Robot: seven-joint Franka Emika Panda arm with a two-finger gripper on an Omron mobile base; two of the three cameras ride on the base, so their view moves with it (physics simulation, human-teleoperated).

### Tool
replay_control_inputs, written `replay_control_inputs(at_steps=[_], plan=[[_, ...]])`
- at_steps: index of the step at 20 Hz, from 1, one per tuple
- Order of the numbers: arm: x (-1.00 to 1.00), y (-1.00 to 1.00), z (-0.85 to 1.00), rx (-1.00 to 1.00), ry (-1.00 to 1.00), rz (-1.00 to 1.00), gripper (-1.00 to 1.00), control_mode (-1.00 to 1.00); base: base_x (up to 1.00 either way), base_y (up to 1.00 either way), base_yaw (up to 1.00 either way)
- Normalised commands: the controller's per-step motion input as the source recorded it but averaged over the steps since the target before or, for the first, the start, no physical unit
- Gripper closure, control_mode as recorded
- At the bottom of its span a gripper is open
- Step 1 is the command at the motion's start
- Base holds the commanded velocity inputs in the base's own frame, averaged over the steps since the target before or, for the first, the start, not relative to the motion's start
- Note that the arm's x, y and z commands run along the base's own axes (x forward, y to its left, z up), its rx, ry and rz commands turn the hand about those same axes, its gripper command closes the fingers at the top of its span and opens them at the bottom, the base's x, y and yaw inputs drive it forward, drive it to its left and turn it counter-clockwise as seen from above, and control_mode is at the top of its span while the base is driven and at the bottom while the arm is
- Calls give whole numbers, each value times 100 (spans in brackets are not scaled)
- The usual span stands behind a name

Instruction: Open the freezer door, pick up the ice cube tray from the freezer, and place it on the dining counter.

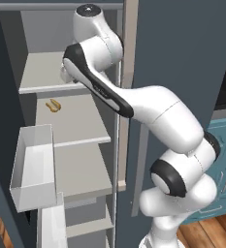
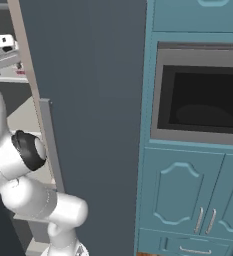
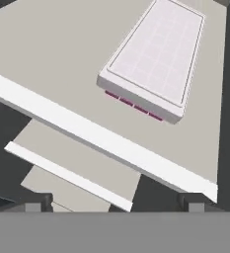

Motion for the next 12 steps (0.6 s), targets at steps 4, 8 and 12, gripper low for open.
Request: replay_control_inputs(at_steps=[4, 8, 12], plan=[[53, 5, -4, -28, 5, 18, -100, -100, 0, 0, 0], [62, 19, 0, -23, 4, 18, -100, -100, 0, 0, 0], [62, 37, -3, -20, 1, 17, -100, -100, 0, 0, 0]])
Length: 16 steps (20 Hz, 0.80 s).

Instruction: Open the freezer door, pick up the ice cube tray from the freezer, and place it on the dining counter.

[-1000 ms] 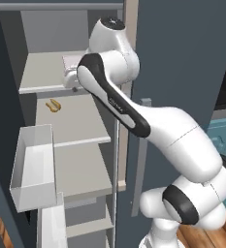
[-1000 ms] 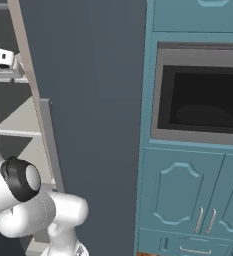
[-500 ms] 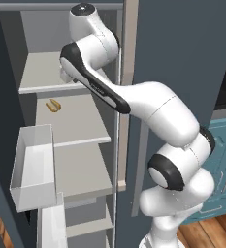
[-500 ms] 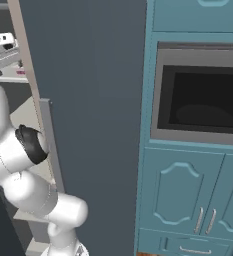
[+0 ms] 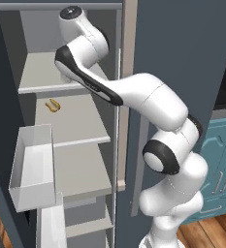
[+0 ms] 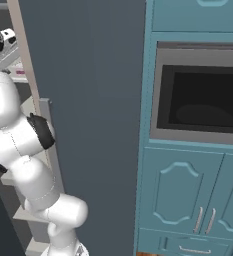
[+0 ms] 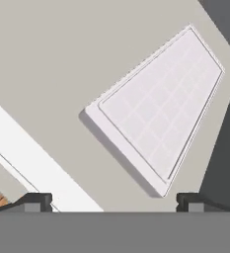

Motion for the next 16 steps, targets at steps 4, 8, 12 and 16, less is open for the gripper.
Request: replay_control_inputs(at_steps=[4, 8, 12, 16], plan=[[17, 40, -4, -8, 0, 13, -100, -100, 0, 0, 0], [39, 44, 0, -5, 1, 2, -100, -100, 0, 0, 0], [48, 25, -1, -9, 0, 0, -100, -100, 0, 0, 0], [31, 12, 0, -9, 0, 2, -100, -100, 0, 0, 0]])
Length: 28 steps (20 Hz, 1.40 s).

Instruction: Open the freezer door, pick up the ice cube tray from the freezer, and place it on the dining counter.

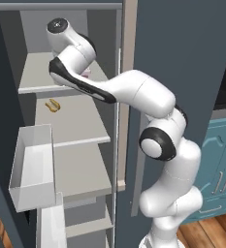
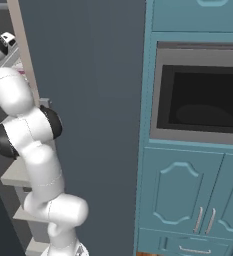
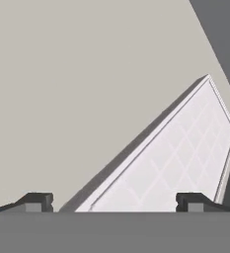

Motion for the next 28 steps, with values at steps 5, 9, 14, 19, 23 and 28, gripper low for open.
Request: replay_control_inputs(at_steps=[5, 9, 14, 19, 23, 28], plan=[[10, 1, 0, -3, 0, 0, -100, -100, 0, 0, 0], [11, -1, -4, 0, 0, 0, -100, -100, 0, 0, 0], [14, -3, -21, 0, 0, 0, 100, -100, 0, 0, 0], [0, -3, -16, 0, 0, 0, 100, -100, 0, 0, 0], [-19, 3, 2, 0, 0, 0, 100, -100, 0, 0, 0], [-51, 23, 9, -7, -1, 1, 100, -100, 0, 0, 0]])
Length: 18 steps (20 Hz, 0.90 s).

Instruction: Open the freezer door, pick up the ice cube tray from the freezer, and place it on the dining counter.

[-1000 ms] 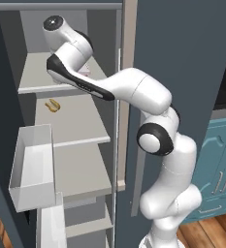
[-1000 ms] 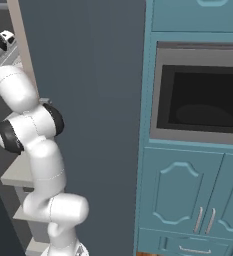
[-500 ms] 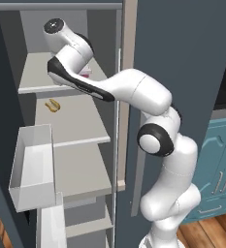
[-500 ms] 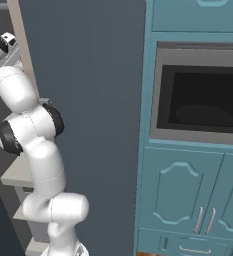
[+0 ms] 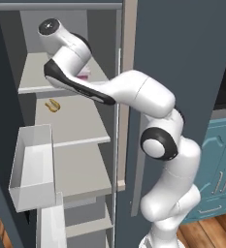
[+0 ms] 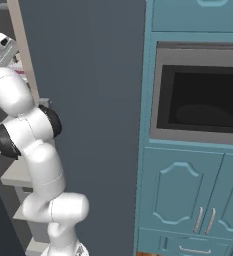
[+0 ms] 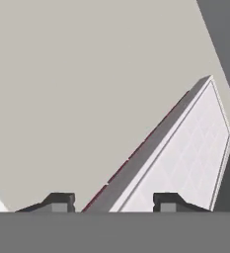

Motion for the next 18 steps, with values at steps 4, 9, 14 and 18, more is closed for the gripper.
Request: replay_control_inputs(at_steps=[4, 9, 14, 18], plan=[[-80, 13, 18, -7, -2, 8, 100, -100, 0, 0, 0], [-100, 0, 22, -1, -4, 12, 100, -100, 0, 0, 0], [-91, -5, 16, -5, -3, 9, 100, -100, 0, 0, 0], [-78, -19, 13, -10, -3, 11, 100, -100, 0, 0, 0]])
